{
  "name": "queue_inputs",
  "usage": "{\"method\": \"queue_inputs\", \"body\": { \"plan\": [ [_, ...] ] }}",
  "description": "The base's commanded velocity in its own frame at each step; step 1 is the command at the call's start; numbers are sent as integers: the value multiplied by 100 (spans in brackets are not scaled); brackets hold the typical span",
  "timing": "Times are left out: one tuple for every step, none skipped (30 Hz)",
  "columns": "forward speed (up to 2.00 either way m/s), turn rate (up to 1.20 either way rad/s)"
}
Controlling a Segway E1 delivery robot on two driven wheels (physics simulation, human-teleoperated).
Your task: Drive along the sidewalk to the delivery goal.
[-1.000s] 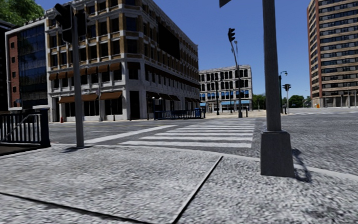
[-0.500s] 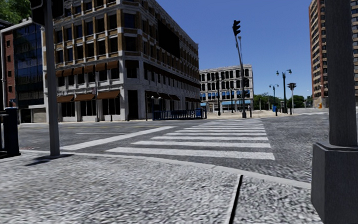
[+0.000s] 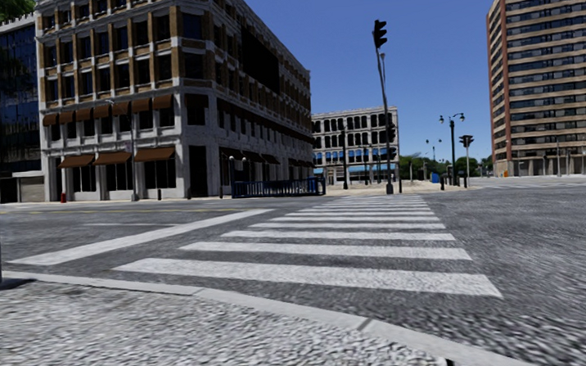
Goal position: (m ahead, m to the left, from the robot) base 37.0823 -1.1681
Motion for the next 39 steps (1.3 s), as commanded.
{"method": "queue_inputs", "body": {
  "plan": [
    [200,-28],
    [200,-28],
    [200,-28],
    [200,-28],
    [200,-28],
    [200,-28],
    [200,-28],
    [200,-28],
    [200,-28],
    [200,-28],
    [200,-28],
    [200,-28],
    [200,-28],
    [200,-28],
    [200,-28],
    [200,-29],
    [200,-29],
    [200,-30],
    [200,-30],
    [200,-31],
    [200,-31],
    [200,-31],
    [200,-31],
    [200,-31],
    [200,-32],
    [200,-32],
    [200,-32],
    [200,-32],
    [200,-32],
    [200,-32],
    [200,-32],
    [200,-32],
    [200,-32],
    [200,-32],
    [200,-32],
    [200,-32],
    [200,-28],
    [200,-15],
    [200,-15]
  ]
}}
